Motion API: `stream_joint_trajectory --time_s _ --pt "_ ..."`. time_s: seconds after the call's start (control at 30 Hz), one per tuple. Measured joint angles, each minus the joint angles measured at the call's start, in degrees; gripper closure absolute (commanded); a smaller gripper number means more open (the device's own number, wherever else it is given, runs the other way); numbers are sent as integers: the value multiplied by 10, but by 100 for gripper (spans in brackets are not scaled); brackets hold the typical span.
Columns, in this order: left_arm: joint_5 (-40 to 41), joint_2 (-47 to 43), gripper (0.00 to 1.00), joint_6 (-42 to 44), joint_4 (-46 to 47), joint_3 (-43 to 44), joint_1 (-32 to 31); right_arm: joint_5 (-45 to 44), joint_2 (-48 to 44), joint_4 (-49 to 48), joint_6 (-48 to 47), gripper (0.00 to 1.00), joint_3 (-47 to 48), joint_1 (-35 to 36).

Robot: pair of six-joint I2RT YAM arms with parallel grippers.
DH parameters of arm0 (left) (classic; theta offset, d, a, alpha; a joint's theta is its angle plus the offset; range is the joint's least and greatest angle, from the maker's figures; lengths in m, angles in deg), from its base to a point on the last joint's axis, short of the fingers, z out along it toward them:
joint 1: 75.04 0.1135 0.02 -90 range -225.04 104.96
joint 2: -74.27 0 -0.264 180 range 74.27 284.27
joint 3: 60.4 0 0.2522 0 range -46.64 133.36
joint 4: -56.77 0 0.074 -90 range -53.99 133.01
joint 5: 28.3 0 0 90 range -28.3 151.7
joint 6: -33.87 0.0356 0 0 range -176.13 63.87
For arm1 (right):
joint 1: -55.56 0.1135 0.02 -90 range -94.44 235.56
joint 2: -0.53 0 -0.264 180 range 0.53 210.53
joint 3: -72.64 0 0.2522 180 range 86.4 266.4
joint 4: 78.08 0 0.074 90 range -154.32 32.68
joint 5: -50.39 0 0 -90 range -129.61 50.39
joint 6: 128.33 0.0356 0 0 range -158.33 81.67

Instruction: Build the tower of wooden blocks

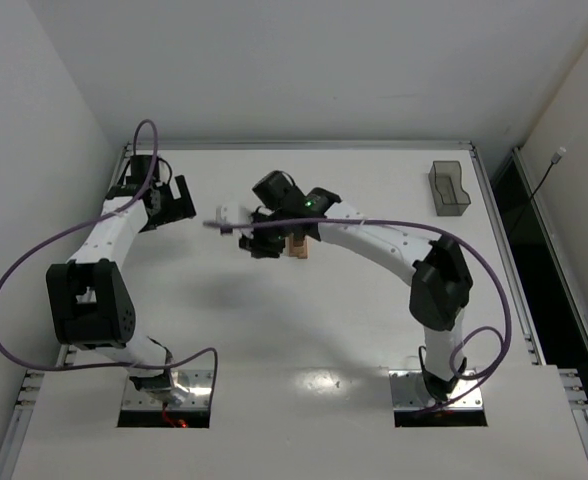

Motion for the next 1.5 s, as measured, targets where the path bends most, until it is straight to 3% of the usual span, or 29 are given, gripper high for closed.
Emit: stream_joint_trajectory --time_s 0.27,0.47,0.87,1.5 --pt "25 -10 0 -3 5 -8 -2 -179 7 17 431 100 66 -68" --pt "30 -13 0 -3 7 -13 -2 -296 8 25 594 100 76 -79" --pt "31 -18 0 -1 9 -20 -2 -329 56 37 706 100 82 -107" --pt "21 5 0 -1 11 -19 6 -305 86 42 711 100 78 -123"
